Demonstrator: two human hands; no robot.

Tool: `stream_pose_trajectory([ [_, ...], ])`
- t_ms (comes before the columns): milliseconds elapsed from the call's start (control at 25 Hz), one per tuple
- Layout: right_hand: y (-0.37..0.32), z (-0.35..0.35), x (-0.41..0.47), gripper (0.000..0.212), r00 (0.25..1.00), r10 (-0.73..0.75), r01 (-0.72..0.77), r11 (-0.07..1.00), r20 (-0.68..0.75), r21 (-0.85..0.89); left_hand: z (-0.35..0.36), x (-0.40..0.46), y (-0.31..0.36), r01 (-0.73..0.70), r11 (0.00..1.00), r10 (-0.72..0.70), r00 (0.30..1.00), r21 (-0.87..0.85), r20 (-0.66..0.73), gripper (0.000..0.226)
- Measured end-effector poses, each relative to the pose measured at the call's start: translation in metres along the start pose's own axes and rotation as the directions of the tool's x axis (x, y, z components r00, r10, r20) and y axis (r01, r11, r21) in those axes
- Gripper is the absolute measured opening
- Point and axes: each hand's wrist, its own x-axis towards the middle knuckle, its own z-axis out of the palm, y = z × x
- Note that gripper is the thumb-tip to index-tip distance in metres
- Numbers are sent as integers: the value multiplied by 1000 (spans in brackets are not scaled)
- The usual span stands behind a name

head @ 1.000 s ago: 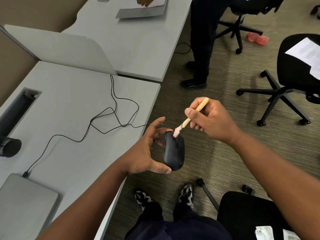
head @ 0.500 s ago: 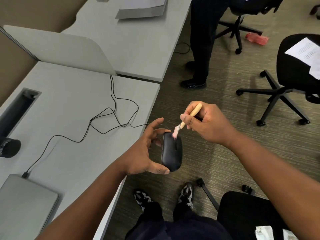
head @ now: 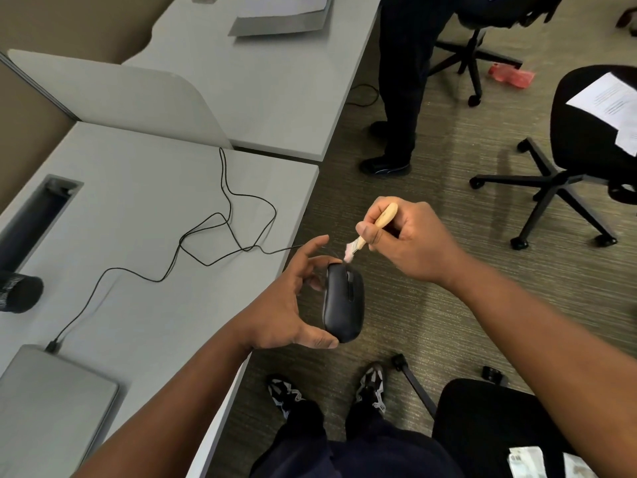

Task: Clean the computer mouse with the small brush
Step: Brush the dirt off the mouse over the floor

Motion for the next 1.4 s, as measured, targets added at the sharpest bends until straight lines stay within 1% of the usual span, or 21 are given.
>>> stream_pose_trajectory([
  [40,-2,-2,-1,18,1000,-7,7,997,6,78,-1,0,0,3,1000,-3,1000,1,-1,142],
  [120,-5,-4,-5,22,995,5,-27,976,101,216,-3,0,0,7,1000,-7,1000,7,-8,142],
  [160,-6,-4,-6,24,988,11,-44,976,152,214,-3,0,0,3,1000,-3,1000,14,-12,142],
  [200,-6,-3,-6,23,985,13,-43,984,174,173,-2,0,-1,-1,1000,1,1000,19,-16,142],
  [240,-5,-1,-5,22,986,10,-29,993,164,116,-1,-1,-1,-4,1000,4,1000,22,-22,143],
  [320,-2,3,-3,17,996,-13,14,1000,92,-7,0,-1,-1,-12,1000,13,999,28,-38,143],
  [400,1,5,-3,14,999,-34,35,997,9,-73,3,-1,0,-17,999,19,999,42,-50,143],
  [480,2,6,-4,12,996,-32,29,999,-79,-42,4,-1,1,-17,997,22,997,69,-72,143],
  [560,0,8,-5,11,994,-30,29,1000,-102,-8,4,1,2,-19,995,30,993,99,-111,144],
  [720,-6,11,-12,10,999,26,-26,1000,22,-7,7,2,8,-27,986,57,982,162,-181,149],
  [800,-10,6,-14,12,996,79,-81,996,49,42,10,2,6,-20,981,58,979,195,-194,150],
  [880,-14,4,-11,13,996,78,-81,995,42,63,10,1,5,-5,977,53,974,213,-220,151],
  [1000,-19,9,-4,14,998,61,-61,998,3,19,8,3,7,12,975,45,968,221,-247,154],
  [1120,-19,10,-4,15,992,112,-114,993,62,22,8,5,7,35,974,29,961,224,-277,156],
  [1200,-19,10,-4,18,995,99,-100,993,27,56,7,4,6,44,974,21,958,221,-287,155],
  [1280,-18,12,-3,15,996,81,-80,995,-23,67,7,4,7,50,974,17,956,219,-292,154],
  [1400,-18,15,-5,18,992,113,-115,992,48,42,8,3,7,49,980,14,951,193,-310,153],
])
